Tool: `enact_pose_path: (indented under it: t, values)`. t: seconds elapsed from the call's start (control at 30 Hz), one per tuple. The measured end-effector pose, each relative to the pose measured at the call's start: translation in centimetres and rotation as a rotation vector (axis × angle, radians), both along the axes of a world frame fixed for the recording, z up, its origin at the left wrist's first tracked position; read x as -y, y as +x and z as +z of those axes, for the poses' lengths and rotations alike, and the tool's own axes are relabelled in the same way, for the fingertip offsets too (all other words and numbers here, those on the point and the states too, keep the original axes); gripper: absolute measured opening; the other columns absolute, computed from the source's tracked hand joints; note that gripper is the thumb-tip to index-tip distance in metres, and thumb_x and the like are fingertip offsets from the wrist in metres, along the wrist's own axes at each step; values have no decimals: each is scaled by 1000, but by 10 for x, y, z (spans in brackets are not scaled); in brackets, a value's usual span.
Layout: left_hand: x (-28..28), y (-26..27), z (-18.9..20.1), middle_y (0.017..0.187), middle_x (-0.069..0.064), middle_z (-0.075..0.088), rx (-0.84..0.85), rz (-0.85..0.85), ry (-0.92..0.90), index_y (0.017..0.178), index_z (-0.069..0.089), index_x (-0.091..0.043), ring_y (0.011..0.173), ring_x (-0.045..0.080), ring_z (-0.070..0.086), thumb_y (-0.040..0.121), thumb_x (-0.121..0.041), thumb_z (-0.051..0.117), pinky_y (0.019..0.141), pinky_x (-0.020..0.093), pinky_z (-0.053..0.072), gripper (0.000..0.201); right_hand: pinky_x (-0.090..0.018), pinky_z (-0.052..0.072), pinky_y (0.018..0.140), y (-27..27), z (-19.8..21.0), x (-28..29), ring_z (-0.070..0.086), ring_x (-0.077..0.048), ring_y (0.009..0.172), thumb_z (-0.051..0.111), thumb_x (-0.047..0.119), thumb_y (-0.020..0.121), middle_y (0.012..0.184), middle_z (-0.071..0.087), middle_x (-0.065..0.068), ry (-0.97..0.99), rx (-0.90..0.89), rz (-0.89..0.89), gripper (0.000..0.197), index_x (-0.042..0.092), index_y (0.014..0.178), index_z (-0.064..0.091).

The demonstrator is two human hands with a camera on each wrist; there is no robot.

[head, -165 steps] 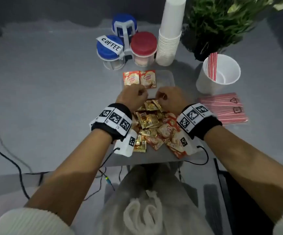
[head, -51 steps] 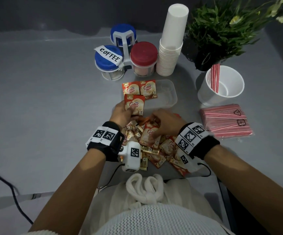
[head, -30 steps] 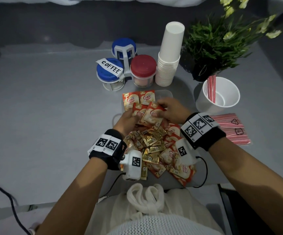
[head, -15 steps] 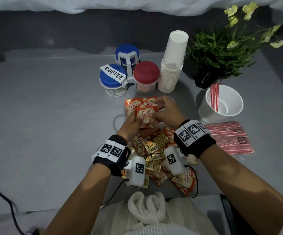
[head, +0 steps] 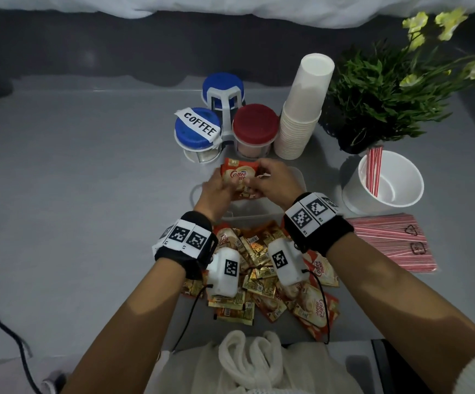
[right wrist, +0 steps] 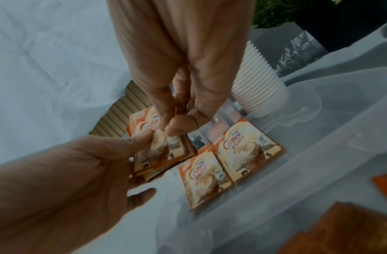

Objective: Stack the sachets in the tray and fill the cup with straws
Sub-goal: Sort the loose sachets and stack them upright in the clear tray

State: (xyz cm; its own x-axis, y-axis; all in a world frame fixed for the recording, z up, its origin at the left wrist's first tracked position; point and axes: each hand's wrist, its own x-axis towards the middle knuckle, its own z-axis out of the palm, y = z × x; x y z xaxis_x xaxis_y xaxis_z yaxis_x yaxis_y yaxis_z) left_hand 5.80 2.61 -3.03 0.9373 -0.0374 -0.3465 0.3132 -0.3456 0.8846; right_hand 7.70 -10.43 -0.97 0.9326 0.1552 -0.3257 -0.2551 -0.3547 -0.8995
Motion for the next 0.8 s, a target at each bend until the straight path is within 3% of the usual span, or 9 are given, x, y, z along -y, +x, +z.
enact_pose_path:
  t: [0.03,0.1,0.23,0.33,0.43,0.53,0.7,0.8]
  values:
    - [-3,3,-2,128,19,50,12,-21,127,131,43,-7,121,33,45,92,-41,45,104,39,37,51,-21,50,54,2,-1,-1,56,-11,61,58,-1,86,86,58,-8,-20,2,7,26,-4,111,54]
    - [-8,8,-3,132,19,39,-4,5,331,131,43,-10,127,34,30,96,-34,42,106,40,28,43,-20,50,56,8,-5,-2,56,-12,63,60,1,85,86,60,-8,-93,26,18,24,-2,108,57]
    - [-15,13,-9,134,17,33,-4,50,409,132,41,-11,128,33,27,94,-14,46,105,36,28,39,-21,44,76,11,-20,-1,60,-20,94,62,2,82,104,65,-14,-322,75,68,26,-1,107,61]
    - [-14,11,-16,135,18,33,-38,-29,410,137,33,-5,130,32,31,91,-5,46,107,33,29,48,-25,40,82,10,-34,-7,59,-27,105,64,6,82,110,64,-15,-419,70,98,25,0,106,61]
    - [-16,12,-25,130,23,37,-21,-100,464,137,32,-2,124,35,36,88,0,46,104,34,32,51,-27,41,88,14,-43,-16,56,-28,110,62,10,84,115,62,-16,-463,50,85,28,1,110,59]
    - [-16,11,-31,127,20,37,-22,-117,491,135,33,-2,119,34,42,83,3,53,99,31,36,56,-38,45,98,15,-44,-21,56,-30,113,59,10,86,118,61,-17,-461,46,17,31,4,116,57]
    - [-12,12,-37,128,19,38,31,-136,525,133,34,-1,118,32,42,77,-1,63,98,32,37,63,-37,43,95,19,-41,-26,56,-32,112,54,9,88,117,62,-18,-511,112,-50,28,3,115,53]
    - [-9,12,-35,129,19,37,20,-134,513,135,31,0,118,32,43,73,-6,71,101,36,39,74,-41,48,93,13,-41,-25,58,-31,106,57,5,85,113,62,-17,-395,92,-73,32,5,116,49]
